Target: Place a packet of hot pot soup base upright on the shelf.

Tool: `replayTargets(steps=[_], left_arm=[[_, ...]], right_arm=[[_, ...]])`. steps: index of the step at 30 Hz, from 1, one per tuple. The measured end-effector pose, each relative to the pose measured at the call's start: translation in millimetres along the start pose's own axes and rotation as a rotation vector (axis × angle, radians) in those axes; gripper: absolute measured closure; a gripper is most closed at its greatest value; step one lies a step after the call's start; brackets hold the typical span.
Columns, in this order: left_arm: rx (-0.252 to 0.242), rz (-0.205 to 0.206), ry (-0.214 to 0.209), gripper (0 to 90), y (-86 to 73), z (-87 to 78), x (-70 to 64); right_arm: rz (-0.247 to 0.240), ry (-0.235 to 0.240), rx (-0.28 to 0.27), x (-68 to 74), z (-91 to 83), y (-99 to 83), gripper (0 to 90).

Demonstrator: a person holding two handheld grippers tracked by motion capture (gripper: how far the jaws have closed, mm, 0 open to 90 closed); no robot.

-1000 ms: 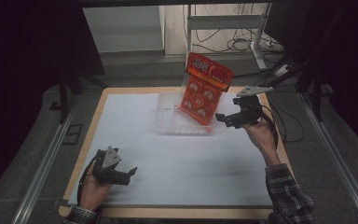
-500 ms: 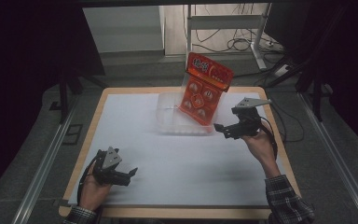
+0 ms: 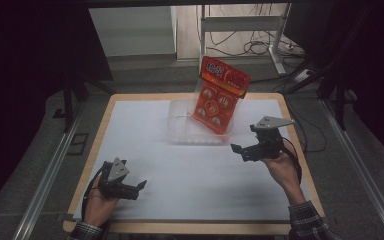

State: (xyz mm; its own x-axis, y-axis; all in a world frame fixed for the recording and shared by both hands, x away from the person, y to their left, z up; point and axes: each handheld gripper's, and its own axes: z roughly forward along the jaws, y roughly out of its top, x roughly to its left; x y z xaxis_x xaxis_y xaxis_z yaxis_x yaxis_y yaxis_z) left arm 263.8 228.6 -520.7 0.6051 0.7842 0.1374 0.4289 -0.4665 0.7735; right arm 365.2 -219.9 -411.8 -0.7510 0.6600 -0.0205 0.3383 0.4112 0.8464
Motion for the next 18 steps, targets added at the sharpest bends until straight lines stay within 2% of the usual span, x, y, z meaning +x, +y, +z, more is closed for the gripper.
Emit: replayTargets(steps=[5,14,18], left_arm=[[-0.001,-0.005,0.005,0.3,-0.2,-0.7,0.1],[0.001,0.000,0.025,0.0,0.0,-0.9,0.1],[0.006,0.006,0.030,0.0,0.1,-0.8,-0.2]], right_arm=[[0.006,-0.002,0.002,4.7,-8.3,-8.8,1.0],[0.000,0.000,0.014,11.4,-12.6,-32.4,1.2],[0.022,0.009,0.034,13.2,-15.5,-46.8,1.6]])
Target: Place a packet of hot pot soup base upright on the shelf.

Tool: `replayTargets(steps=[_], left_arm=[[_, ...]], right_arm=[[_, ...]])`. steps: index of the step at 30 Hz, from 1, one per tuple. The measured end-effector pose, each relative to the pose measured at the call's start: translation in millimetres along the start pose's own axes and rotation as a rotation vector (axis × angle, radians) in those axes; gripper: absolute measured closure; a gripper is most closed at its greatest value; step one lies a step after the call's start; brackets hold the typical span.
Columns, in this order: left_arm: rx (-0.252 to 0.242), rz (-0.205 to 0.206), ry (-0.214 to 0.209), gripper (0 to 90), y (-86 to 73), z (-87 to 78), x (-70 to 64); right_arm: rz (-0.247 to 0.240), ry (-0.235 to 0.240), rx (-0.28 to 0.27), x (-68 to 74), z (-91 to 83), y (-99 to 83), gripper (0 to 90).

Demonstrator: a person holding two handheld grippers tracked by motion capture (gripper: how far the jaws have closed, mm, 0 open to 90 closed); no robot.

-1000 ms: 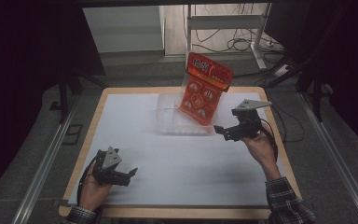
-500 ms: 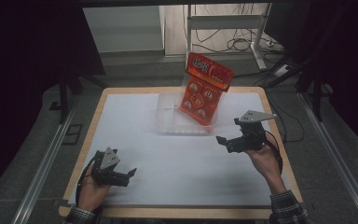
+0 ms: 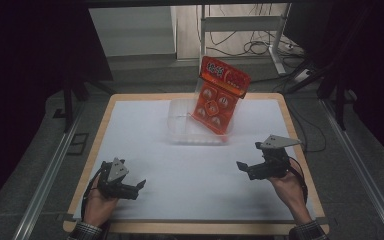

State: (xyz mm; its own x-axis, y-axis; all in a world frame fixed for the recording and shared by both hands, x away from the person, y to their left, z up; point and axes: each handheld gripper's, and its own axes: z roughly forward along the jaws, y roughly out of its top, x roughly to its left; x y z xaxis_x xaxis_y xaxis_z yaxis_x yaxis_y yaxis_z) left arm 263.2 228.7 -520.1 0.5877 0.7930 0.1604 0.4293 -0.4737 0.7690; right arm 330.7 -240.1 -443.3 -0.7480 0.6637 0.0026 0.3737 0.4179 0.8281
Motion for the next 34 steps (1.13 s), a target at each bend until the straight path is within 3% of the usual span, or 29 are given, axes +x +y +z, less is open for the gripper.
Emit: replayTargets(steps=[13,23,34], left_arm=[[0.004,0.004,0.005,0.0,-0.2,0.1,-0.4],[0.006,0.014,0.005,0.0,-0.6,1.5,-1.2],[0.021,0.033,0.004,0.0,-0.1,4.3,-2.4]], right_arm=[[0.030,-0.013,0.021,-3.8,-5.9,-27.4,1.0],[0.018,-0.059,0.065,-13.9,4.6,-46.7,0.3],[0.026,-0.054,0.119,-21.0,14.9,-58.1,0.1]])
